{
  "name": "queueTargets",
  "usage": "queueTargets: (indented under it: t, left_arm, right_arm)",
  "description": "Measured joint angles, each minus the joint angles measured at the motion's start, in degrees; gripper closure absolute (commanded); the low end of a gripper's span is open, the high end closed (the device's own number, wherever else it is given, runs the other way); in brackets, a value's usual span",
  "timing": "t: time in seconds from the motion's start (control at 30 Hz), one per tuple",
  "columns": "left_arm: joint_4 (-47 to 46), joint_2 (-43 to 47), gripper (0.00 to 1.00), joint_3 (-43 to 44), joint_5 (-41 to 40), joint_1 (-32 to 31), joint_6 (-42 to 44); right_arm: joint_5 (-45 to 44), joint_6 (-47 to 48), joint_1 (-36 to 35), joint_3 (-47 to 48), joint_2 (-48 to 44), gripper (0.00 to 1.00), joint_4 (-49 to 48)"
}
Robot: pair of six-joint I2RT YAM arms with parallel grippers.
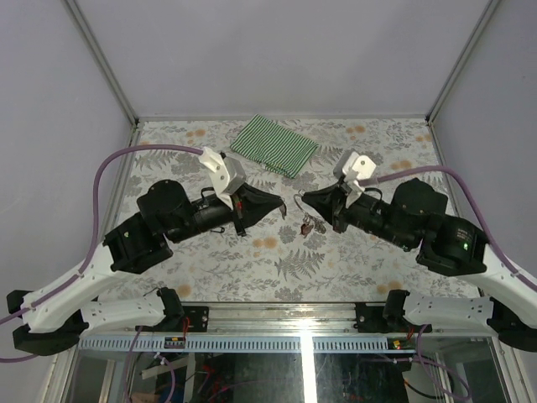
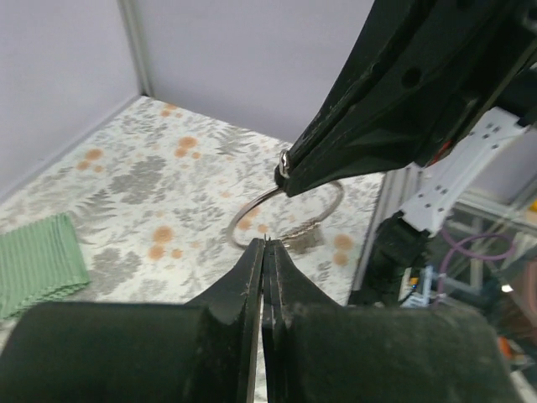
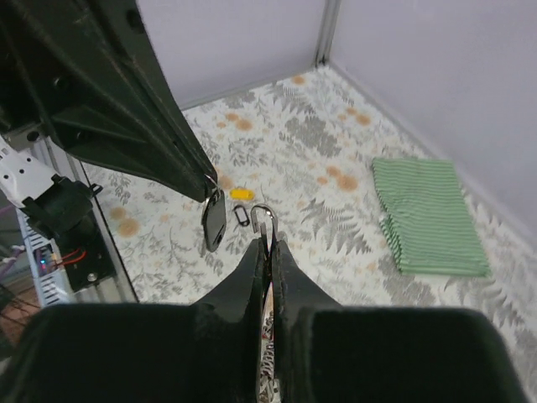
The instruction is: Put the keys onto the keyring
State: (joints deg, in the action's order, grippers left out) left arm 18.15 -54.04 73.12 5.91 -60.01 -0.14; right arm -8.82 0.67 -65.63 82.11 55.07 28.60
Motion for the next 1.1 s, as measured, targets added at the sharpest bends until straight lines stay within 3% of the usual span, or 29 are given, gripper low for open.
queueTargets:
  t: [0.2, 0.4, 1.1]
  left_arm:
    - [-8.83, 1.07, 1.00, -4.66, 4.46, 0.00, -10.80]
    - [-16.50, 1.64, 1.00, -8.63, 7.28, 0.00, -18.36]
    - [-22.93, 4.28, 1.00, -10.12, 8.50, 0.00, -24.26]
  right_arm:
    - [4.92, 10.64, 0.00, -12.35, -6.80, 1.00, -14.08]
    - [9.33, 17.86, -0.02, -14.73, -7.41, 1.00, -22.12]
    - [21.62, 30.73, -0.02, -19.67, -10.47, 1.00, -29.55]
